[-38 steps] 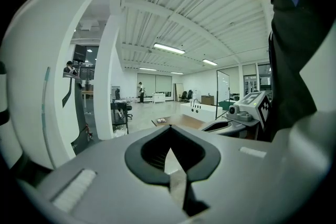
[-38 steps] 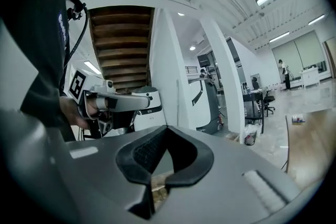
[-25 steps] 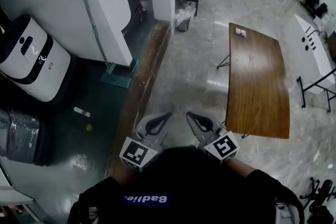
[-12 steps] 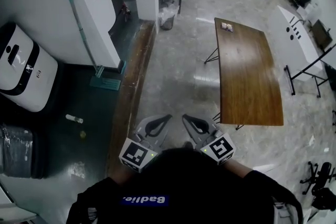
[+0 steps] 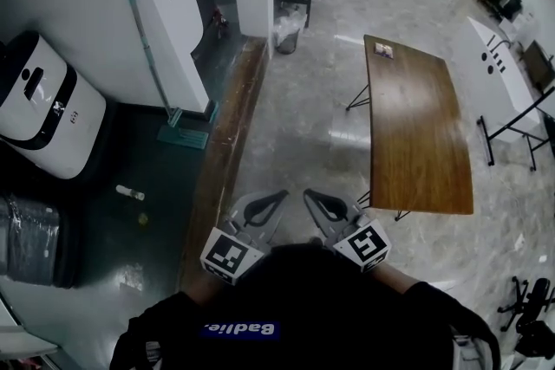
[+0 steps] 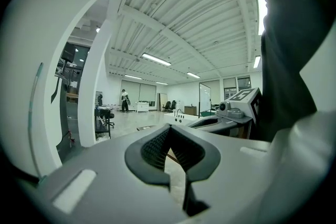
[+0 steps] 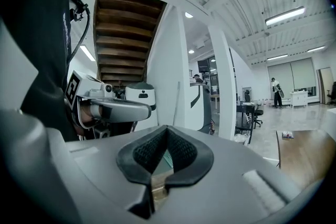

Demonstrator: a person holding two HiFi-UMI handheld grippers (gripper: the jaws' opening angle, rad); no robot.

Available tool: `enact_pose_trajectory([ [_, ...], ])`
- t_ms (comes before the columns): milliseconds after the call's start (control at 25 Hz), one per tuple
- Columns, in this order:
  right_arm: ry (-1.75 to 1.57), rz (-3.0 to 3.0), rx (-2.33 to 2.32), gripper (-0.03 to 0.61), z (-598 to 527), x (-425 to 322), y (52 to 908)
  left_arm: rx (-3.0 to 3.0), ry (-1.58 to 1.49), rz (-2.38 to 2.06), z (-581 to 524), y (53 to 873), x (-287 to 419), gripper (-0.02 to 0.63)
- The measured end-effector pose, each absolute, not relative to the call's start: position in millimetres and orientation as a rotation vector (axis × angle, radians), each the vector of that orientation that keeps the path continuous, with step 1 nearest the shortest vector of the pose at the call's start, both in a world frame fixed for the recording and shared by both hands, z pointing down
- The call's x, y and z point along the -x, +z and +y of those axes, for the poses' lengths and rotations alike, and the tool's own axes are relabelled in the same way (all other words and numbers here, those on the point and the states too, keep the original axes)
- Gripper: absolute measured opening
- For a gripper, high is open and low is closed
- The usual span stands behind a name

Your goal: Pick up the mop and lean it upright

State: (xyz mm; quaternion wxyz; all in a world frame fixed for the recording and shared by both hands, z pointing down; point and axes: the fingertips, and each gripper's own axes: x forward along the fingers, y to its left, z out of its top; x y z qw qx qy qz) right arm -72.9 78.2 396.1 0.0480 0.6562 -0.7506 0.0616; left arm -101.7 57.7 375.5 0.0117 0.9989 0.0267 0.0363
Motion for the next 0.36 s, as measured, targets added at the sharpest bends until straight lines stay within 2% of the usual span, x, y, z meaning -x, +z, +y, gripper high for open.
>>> enact_pose_trajectory([
  [360, 0.181, -2.313, -1.975, 0.003, 80.8, 73.9, 399.3, -3.114, 0.132, 0.044, 60.1, 377.3, 105.8, 0.020],
])
